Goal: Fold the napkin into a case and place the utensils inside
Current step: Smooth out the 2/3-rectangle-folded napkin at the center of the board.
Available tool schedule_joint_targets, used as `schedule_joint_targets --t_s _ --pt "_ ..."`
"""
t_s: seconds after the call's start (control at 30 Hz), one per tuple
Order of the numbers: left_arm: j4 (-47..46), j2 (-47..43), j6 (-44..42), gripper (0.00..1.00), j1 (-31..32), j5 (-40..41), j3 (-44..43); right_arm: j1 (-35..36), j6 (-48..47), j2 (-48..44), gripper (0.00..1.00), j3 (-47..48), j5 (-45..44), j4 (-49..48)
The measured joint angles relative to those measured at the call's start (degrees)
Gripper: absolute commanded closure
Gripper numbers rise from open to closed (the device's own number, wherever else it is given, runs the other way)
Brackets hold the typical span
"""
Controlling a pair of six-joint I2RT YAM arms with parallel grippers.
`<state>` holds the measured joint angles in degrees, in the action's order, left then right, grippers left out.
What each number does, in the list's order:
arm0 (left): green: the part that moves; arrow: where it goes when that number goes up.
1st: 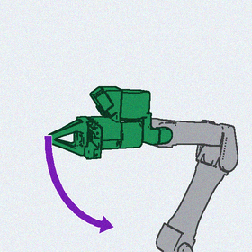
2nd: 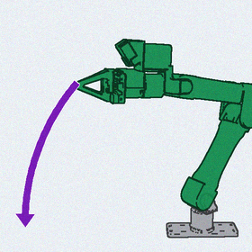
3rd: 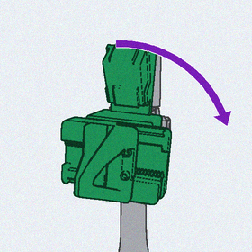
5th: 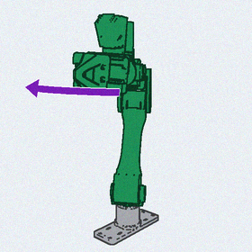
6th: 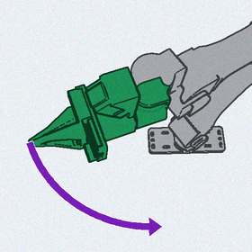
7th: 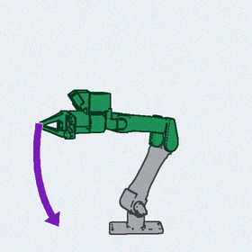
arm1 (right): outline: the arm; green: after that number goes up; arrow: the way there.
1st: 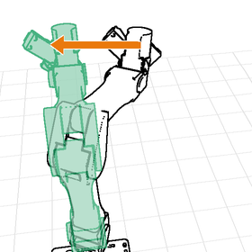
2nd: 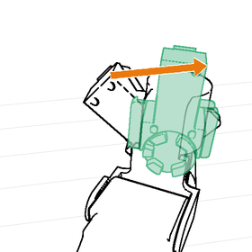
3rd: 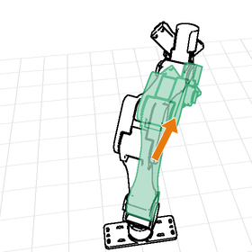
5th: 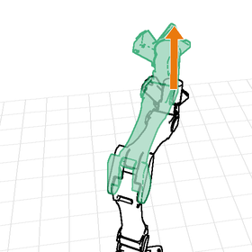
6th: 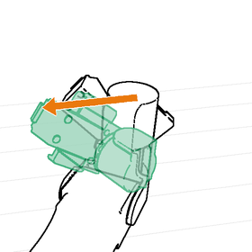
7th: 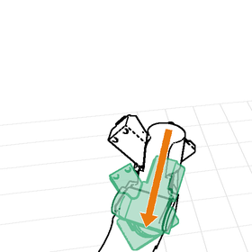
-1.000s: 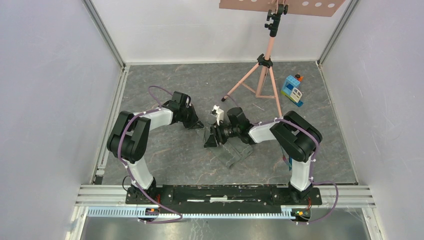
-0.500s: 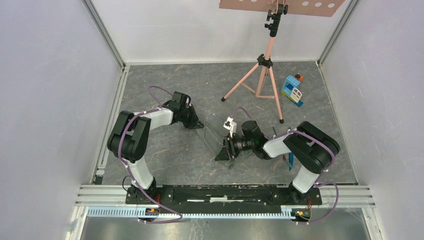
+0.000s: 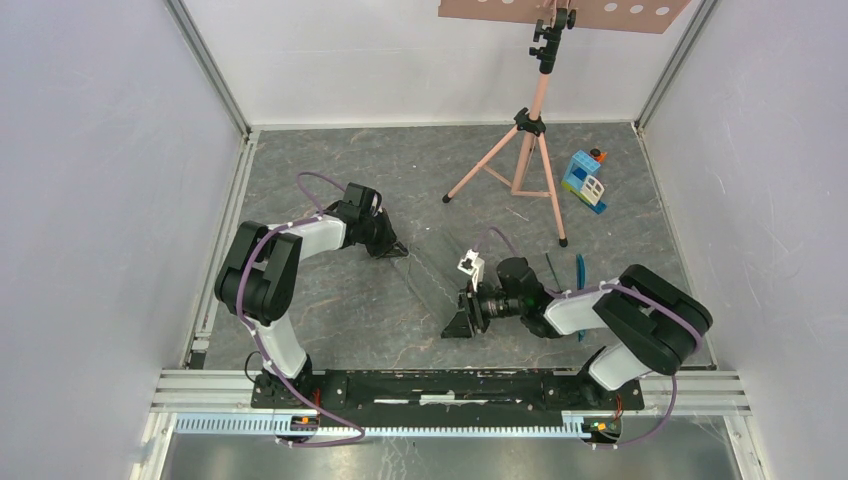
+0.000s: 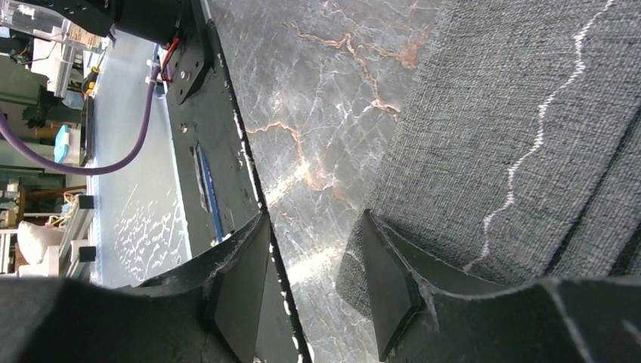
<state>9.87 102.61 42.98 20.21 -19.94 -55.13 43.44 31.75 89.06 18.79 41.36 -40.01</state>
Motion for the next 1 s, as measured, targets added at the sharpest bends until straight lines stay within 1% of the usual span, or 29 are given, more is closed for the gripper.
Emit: schedule_joint_targets --t_s 0.17,0.37,0.43,0.47,0.53,0.63,0.73,0.77,0.87,1.0 --pt "-0.1 0.2 0.0 0.98 -0.1 -0.2 0.0 0.8 -1.3 -2.1 0.46 -0.6 -1.0 1.7" --pt "0.1 0.5 0.0 0.98 -0.3 -0.7 -0.3 1.2 -0.8 1.5 0.47 -1.9 -1.0 -4.3" --pt "0.3 0.5 0.0 0.97 -0.3 -0.7 -0.5 1.2 -0.7 1.3 0.45 -1.9 -1.1 -4.0" --pt "0.4 0.5 0.0 0.94 -0.3 -0.8 -0.5 1.3 -1.0 0.7 0.43 -1.8 -1.4 -3.2" --pt "0.6 0.5 -0.1 0.87 -0.2 -0.9 -0.6 1.6 -2.4 -2.1 0.37 -0.7 -2.4 1.9" --pt "1.4 0.0 -0.2 0.73 -0.2 -1.1 -0.8 1.7 -5.9 -7.5 0.29 2.6 -4.7 12.9" --pt "3.9 -2.5 -1.1 0.57 -0.2 -1.1 -0.9 -0.1 -9.7 -11.2 0.25 7.6 -7.7 22.3" --pt "4.7 -3.5 -1.4 0.53 -0.2 -1.1 -1.0 -1.2 -10.8 -12.0 0.23 8.8 -8.8 24.4" --pt "7.6 -8.3 -2.3 0.48 -0.2 -0.8 -1.3 -5.8 -13.8 -13.3 0.22 12.2 -12.8 30.3" --pt "10.2 -15.0 -2.7 0.48 -0.2 1.0 -1.0 -13.5 -15.8 -13.3 0.26 14.1 -16.4 36.3"
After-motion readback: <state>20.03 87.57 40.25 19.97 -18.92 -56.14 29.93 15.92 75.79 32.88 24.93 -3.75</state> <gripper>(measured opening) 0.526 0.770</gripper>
